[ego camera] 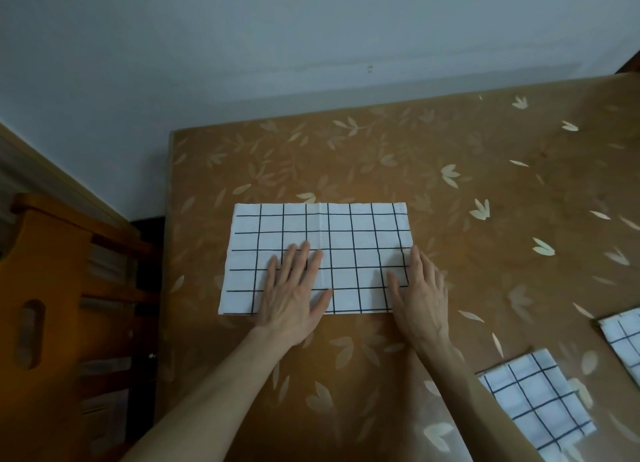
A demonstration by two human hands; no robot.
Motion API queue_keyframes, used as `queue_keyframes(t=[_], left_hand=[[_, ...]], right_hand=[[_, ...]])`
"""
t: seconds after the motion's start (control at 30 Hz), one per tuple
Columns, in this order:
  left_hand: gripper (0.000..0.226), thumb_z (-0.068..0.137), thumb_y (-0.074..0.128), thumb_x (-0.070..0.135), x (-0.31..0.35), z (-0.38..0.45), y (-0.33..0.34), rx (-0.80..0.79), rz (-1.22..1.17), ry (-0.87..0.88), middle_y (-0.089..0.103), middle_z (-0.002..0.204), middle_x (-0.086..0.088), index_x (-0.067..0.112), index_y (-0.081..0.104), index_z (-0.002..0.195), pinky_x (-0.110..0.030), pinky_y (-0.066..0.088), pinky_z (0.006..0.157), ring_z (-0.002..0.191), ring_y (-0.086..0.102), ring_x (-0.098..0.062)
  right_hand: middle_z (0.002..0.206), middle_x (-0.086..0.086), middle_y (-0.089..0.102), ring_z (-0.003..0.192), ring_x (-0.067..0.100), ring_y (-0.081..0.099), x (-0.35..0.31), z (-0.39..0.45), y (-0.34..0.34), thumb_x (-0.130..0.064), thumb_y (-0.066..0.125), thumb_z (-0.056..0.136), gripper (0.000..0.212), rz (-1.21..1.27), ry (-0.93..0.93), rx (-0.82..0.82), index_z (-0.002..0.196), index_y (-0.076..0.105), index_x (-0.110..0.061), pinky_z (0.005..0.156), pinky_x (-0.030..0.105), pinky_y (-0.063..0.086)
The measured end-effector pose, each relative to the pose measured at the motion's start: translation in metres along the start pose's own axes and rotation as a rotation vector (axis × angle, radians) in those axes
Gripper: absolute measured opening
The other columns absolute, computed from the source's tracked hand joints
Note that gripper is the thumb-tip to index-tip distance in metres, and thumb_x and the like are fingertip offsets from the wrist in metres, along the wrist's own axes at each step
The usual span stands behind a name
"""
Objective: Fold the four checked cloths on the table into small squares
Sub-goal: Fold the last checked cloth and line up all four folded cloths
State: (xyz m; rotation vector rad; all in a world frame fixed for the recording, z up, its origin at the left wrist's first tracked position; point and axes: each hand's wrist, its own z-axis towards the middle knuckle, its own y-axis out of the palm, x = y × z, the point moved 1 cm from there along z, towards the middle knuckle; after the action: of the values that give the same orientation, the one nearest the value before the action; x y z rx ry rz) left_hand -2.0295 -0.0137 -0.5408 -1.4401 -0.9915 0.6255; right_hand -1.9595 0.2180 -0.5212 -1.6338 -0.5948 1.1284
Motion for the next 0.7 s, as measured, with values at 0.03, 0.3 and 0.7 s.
queue_keyframes(t=[0.03,0.3,0.7], left_hand=[[0.076,0.098,0.002,0.067,0.0,0.0,0.001,-0.009,0.019,-0.006,-0.025,0.169,-0.001,0.028,-0.02,0.16,-0.052,-0.005,0.127,0.154,-0.027,-0.022],[0.077,0.1,0.011,0.066,0.003,0.0,-0.004,-0.02,0.073,-0.04,-0.012,0.171,-0.005,0.026,-0.01,0.163,-0.056,-0.001,0.126,0.157,-0.015,-0.027],[0.067,0.107,0.027,0.051,0.025,-0.012,-0.017,-0.036,-0.053,-0.076,0.004,0.173,-0.001,0.025,0.003,0.164,-0.045,0.012,0.128,0.158,0.005,-0.024]], right_hand=[[0.16,0.008,0.038,0.146,0.031,0.035,-0.001,0.0,-0.001,-0.048,0.048,0.103,0.069,-0.011,0.033,0.005,0.161,0.027,-0.015,0.115,0.049,0.036],[0.134,0.014,0.047,0.12,0.035,0.049,-0.012,-0.002,-0.015,-0.05,0.057,0.098,0.064,-0.06,0.292,-0.05,0.148,0.037,-0.014,0.09,0.046,0.049],[0.126,0.016,0.057,0.117,0.037,0.051,-0.029,-0.002,-0.024,-0.042,0.059,0.096,0.042,-0.025,0.433,-0.098,0.12,0.05,-0.008,0.091,0.048,0.047]])
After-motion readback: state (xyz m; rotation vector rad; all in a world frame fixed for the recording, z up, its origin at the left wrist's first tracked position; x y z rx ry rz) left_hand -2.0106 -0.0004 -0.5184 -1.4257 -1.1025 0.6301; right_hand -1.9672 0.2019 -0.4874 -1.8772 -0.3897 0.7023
